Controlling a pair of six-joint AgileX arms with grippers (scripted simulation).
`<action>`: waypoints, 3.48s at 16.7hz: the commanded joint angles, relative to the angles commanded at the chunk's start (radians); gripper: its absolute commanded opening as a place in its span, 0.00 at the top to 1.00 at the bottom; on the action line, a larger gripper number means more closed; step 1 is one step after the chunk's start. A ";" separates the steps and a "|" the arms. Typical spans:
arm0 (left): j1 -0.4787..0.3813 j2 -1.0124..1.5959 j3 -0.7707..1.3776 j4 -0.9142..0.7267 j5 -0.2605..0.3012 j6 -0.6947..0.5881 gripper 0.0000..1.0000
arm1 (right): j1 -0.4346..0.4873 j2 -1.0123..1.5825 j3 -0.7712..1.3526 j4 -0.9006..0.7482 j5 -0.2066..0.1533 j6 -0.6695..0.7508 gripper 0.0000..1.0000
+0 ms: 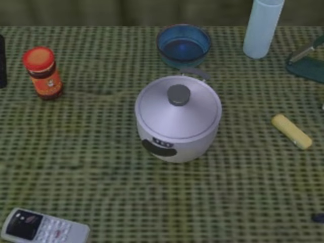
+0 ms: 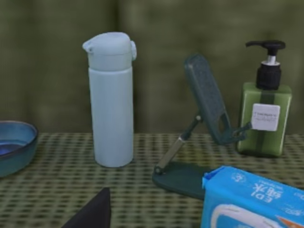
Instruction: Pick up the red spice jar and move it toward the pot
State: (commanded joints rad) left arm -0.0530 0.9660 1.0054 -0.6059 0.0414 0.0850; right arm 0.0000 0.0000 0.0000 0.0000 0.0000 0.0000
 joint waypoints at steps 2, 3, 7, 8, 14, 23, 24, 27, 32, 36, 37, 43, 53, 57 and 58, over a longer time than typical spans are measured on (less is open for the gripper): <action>-0.004 0.217 0.193 -0.132 0.003 0.013 0.00 | 0.000 0.000 0.000 0.000 0.000 0.000 0.00; -0.006 0.328 0.290 -0.197 0.005 0.019 0.00 | 0.000 0.000 0.000 0.000 0.000 0.000 0.00; -0.006 0.769 0.685 -0.446 0.006 0.040 0.00 | 0.000 0.000 0.000 0.000 0.000 0.000 0.00; -0.004 0.874 0.782 -0.503 0.005 0.044 0.00 | 0.000 0.000 0.000 0.000 0.000 0.000 0.00; 0.014 1.395 1.304 -0.755 -0.005 0.061 0.00 | 0.000 0.000 0.000 0.000 0.000 0.000 0.00; 0.030 1.653 1.603 -0.851 -0.016 0.063 0.00 | 0.000 0.000 0.000 0.000 0.000 0.000 0.00; 0.030 1.653 1.603 -0.851 -0.016 0.063 0.00 | 0.000 0.000 0.000 0.000 0.000 0.000 0.00; 0.025 1.652 1.597 -0.846 -0.016 0.062 0.00 | 0.000 0.000 0.000 0.000 0.000 0.000 0.00; 0.028 1.643 1.441 -0.699 -0.017 0.061 0.00 | 0.000 0.000 0.000 0.000 0.000 0.000 0.00; 0.029 1.643 1.385 -0.643 -0.017 0.062 0.00 | 0.000 0.000 0.000 0.000 0.000 0.000 0.00; 0.029 1.643 1.385 -0.643 -0.017 0.062 0.00 | 0.000 0.000 0.000 0.000 0.000 0.000 0.00; 0.029 1.643 1.385 -0.643 -0.017 0.062 0.38 | 0.000 0.000 0.000 0.000 0.000 0.000 0.00; 0.029 1.643 1.385 -0.643 -0.017 0.062 1.00 | 0.000 0.000 0.000 0.000 0.000 0.000 0.00; 0.029 1.643 1.385 -0.643 -0.017 0.062 1.00 | 0.000 0.000 0.000 0.000 0.000 0.000 0.00; 0.029 1.643 1.385 -0.643 -0.017 0.062 1.00 | 0.000 0.000 0.000 0.000 0.000 0.000 0.00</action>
State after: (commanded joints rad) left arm -0.0242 2.6086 2.3903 -1.2490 0.0247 0.1471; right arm 0.0000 0.0000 0.0000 0.0000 0.0000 0.0000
